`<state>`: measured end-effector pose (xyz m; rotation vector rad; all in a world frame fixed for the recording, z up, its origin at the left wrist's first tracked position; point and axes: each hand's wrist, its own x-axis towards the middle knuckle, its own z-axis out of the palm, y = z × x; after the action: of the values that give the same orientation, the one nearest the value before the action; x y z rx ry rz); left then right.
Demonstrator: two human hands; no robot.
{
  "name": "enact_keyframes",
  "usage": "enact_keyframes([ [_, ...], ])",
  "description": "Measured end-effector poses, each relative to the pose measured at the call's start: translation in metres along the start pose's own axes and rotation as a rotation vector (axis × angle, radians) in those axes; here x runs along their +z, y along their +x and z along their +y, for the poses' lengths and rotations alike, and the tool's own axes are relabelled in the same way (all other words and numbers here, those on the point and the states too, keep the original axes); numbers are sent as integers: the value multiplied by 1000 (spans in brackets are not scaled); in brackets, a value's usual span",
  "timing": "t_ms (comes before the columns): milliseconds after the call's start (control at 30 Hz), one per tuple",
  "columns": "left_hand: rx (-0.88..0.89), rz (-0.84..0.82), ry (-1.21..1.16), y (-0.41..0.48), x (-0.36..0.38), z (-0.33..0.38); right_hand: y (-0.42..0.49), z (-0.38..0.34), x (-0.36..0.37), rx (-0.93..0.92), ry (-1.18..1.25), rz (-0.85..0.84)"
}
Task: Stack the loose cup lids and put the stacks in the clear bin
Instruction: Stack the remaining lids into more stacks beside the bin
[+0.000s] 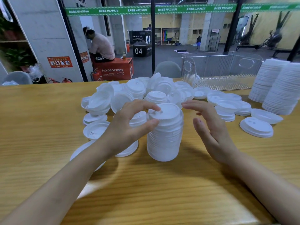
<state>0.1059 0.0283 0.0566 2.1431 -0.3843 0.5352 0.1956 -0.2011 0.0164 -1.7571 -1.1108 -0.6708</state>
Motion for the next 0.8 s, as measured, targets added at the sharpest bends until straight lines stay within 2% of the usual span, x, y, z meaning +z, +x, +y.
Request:
enact_keyframes([
  [400, 18, -43, 31, -1, 1, -5, 0, -6, -2, -2, 6, -74],
  [533, -39, 43, 55, 4, -10, -15, -1, -4, -2, 8, 11, -74],
  [667, -116, 190, 269, 7, -28, -40, -1, -4, -2, 25, 17, -73],
  [800, -296, 165, 500, 6, -36, -67, -2, -4, -1, 25, 18, -79],
])
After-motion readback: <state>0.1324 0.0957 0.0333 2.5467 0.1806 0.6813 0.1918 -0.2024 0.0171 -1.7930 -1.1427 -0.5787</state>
